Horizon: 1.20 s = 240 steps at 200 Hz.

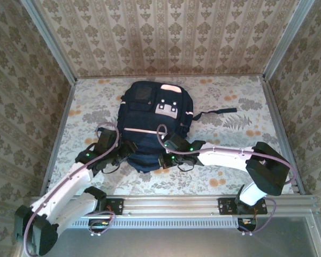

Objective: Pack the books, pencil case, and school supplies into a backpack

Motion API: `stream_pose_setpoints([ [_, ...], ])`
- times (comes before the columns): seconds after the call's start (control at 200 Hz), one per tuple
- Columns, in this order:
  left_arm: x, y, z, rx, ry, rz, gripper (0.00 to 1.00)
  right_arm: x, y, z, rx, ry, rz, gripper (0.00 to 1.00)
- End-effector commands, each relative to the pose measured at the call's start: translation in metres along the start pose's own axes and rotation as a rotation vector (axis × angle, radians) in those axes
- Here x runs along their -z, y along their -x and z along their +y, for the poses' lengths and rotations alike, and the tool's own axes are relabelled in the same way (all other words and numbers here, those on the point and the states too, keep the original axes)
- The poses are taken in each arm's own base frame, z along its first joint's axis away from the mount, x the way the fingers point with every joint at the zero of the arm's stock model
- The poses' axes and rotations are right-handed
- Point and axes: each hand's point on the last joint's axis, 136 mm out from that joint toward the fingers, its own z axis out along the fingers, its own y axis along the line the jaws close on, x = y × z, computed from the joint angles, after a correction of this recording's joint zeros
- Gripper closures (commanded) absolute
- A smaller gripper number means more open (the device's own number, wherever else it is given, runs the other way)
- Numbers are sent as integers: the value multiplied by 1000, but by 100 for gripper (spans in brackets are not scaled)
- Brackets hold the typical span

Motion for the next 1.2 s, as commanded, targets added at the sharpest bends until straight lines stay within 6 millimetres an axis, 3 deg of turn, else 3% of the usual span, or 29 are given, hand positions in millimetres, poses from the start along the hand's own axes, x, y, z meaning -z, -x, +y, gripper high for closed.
stream_pose_setpoints([
  [0.0,3,-14,8,50,31,58,34,-6,7,36,-19,97,-20,100],
  [0.17,-13,-30,-6,68,6,117,35,-16,9,48,-25,101,-25,100],
  [0.425,-30,-32,-32,33,17,113,38,-6,8,33,-14,43,-48,100],
  [0.605,-53,-36,-23,73,70,123,50,2,7,20,-28,27,-63,100],
  [0.86,-54,-21,-18,52,112,57,86,8,3,1,-4,-29,-65,100],
  [1.195,-42,-12,-4,42,134,21,91,25,6,-43,94,-163,-35,100],
])
